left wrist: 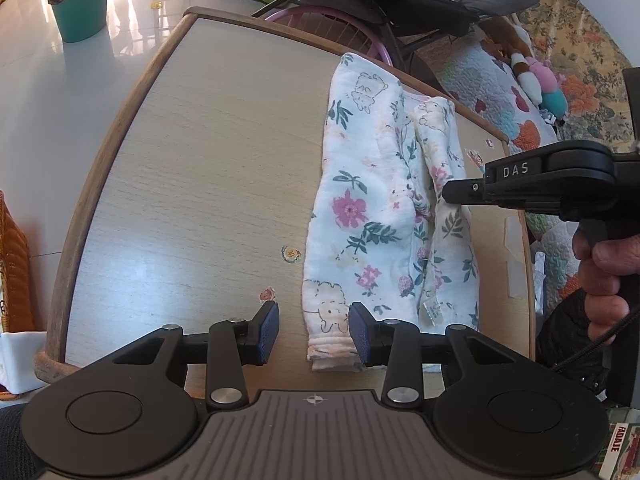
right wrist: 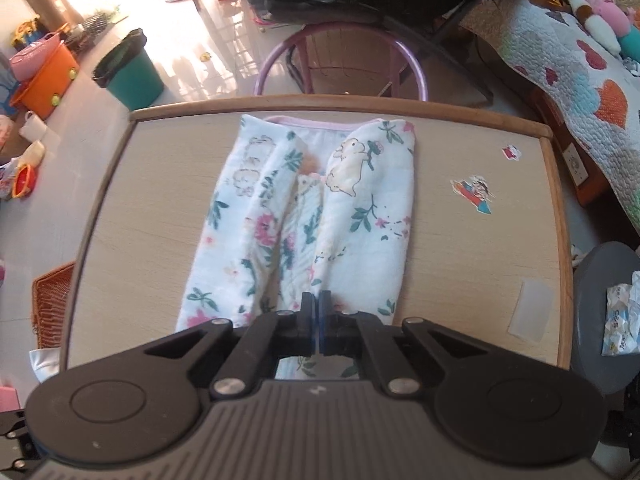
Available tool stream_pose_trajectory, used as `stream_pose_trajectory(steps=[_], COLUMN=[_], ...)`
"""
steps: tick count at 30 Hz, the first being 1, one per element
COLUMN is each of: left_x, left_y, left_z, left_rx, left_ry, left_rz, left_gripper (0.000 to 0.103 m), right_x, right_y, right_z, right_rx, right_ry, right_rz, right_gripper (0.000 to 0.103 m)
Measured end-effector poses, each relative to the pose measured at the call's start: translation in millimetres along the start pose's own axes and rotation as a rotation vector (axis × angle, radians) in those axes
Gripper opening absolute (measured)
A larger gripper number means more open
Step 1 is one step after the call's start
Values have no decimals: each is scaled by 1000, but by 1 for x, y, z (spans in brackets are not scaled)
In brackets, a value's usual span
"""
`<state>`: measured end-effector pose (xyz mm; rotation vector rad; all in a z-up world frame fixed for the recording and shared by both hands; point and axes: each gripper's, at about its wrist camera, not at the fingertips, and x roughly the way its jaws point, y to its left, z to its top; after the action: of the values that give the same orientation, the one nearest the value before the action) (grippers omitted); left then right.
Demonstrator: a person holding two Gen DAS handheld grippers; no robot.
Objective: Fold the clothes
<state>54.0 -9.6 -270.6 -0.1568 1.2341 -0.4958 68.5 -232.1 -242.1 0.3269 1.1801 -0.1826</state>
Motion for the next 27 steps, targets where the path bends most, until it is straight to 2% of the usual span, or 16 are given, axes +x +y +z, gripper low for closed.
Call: stream_pose_trajectory(steps=[4, 10, 14, 24, 27], left_x=[1, 2, 4, 1, -1], left_y=[-3, -3, -2, -8, -14], left_z=[0, 0, 1, 18, 28], left_rx=[7, 9, 10, 22, 33], left_ry=[0, 5, 10, -21, -37], left_rz=[-5, -1, 6, 16, 21], left_gripper=[41, 41, 41, 41, 41], right_x=[2, 29, 36, 5, -6], right_y=[8, 11, 9, -5, -12], right_z=[4, 1, -2, 8, 16], right_rx=[-10, -10, 6, 37, 45], right_ry=[-2, 53, 44, 46, 8], right_rz=[18, 2, 7, 68, 56], right_gripper=[2, 2, 2, 9, 12])
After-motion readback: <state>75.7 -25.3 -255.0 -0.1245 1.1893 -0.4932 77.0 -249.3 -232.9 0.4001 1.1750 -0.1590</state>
